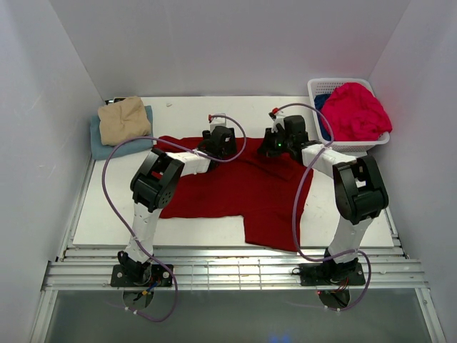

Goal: Fold and stack the t-shirts
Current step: Fold the flattened tshirt in 1/3 of the way

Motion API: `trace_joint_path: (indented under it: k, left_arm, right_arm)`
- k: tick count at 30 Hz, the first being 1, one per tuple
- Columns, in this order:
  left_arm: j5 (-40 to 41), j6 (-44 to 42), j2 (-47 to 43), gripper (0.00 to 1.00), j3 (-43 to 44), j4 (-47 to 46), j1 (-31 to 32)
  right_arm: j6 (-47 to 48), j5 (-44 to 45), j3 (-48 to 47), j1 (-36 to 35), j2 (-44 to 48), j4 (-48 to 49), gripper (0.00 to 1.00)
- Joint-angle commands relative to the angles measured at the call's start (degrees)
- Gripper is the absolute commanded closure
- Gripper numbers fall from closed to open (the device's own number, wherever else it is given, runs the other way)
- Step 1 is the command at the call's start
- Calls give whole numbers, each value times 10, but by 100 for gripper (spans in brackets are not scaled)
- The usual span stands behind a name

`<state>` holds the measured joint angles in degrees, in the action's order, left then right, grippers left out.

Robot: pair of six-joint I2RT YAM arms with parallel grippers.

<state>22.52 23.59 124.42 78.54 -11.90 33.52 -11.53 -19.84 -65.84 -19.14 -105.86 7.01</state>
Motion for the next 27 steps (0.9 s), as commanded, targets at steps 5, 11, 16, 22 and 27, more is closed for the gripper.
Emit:
trace_joint_path:
  k: [5, 11, 16, 22, 27]
  left_arm:
    - [11, 6, -41, 20, -9, 13, 2]
    - [9, 8, -59, 20, -20, 20, 2]
    - [12, 5, -74, 20, -27, 28, 2]
    - [2, 8, -81, 20, -26, 36, 3]
    - [-3, 8, -88, 20, -9, 31, 20]
  right_arm:
    - [8, 44, 72, -51, 91, -35, 92]
    - [-9, 81, 124, -100, 121, -58, 92]
    - [-31, 114, 155, -144, 140, -62, 92]
    - [-46, 131, 180, -191, 167, -67, 90]
    - [-45, 229, 183, -199, 229, -66, 75]
